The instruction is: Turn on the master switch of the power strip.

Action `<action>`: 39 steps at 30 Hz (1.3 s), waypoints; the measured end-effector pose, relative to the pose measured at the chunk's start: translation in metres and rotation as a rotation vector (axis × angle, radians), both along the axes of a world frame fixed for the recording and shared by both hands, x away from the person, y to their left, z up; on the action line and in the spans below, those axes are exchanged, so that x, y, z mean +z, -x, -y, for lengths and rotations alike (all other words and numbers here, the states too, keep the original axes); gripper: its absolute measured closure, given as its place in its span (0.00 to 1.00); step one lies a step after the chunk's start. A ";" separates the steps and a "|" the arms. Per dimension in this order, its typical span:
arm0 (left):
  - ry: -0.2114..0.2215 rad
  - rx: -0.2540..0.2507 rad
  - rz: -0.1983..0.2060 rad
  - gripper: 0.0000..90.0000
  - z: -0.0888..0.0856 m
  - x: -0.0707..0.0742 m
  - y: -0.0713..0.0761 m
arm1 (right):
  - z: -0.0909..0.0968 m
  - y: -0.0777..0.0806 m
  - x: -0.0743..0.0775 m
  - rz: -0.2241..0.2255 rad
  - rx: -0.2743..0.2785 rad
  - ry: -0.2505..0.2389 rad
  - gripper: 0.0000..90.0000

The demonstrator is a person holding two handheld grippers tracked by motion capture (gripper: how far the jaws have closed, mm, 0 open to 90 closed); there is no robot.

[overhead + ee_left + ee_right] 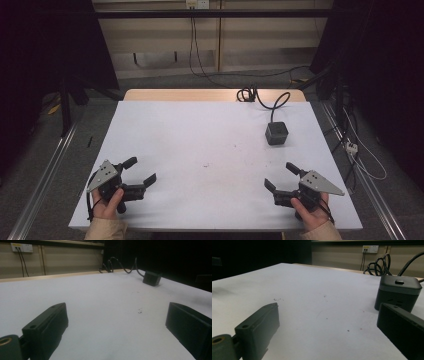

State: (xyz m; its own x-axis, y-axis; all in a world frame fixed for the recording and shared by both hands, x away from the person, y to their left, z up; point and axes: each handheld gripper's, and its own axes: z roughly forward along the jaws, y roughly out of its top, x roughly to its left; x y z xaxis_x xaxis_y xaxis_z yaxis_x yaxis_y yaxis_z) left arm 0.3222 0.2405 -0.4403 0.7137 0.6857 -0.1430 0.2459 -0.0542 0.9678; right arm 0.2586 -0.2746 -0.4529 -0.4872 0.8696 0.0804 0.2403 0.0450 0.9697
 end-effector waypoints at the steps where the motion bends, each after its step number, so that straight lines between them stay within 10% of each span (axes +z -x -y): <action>1: 0.000 0.000 0.001 0.04 0.000 0.000 0.000 | 0.000 0.000 0.000 -0.002 0.002 0.003 0.04; 39: 0.015 0.001 0.004 0.04 0.004 0.000 -0.006 | 0.005 -0.006 0.001 -0.031 -0.024 0.017 0.05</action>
